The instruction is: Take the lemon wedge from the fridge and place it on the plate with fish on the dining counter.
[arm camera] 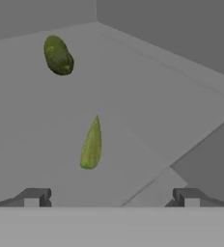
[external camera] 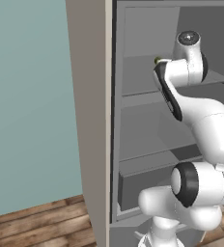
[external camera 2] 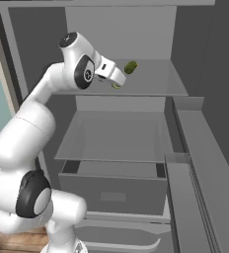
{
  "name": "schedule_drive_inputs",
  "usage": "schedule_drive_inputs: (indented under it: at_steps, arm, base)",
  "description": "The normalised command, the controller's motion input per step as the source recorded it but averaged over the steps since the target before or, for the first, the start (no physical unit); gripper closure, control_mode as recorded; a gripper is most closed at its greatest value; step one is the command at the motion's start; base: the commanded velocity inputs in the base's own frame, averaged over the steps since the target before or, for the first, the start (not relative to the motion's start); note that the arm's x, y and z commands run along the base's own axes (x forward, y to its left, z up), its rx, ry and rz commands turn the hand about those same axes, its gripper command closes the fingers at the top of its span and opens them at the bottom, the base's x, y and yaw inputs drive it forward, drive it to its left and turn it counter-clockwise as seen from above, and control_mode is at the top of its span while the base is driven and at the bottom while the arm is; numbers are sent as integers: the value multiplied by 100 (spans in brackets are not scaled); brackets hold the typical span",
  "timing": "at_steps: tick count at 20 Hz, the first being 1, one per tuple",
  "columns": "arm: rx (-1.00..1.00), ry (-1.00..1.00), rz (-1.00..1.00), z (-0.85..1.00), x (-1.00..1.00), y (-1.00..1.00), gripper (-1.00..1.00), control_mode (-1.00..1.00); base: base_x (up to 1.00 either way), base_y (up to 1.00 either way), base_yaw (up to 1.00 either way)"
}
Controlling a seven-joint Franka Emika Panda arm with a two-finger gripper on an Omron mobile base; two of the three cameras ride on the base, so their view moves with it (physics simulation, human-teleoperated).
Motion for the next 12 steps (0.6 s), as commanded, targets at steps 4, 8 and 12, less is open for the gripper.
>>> schedule_drive_inputs:
  at_steps: [4, 8, 12]
  arm:
    - [3, 0, -1, -13, 22, -6, -100, -100]
    - [3, 0, 0, 0, 34, 0, -100, -100]
    - [1, 0, 0, -1, 33, 0, -100, -100]
  base:
    - [0, 0, 0]
    - [0, 0, 0]
    - [0, 0, 0]
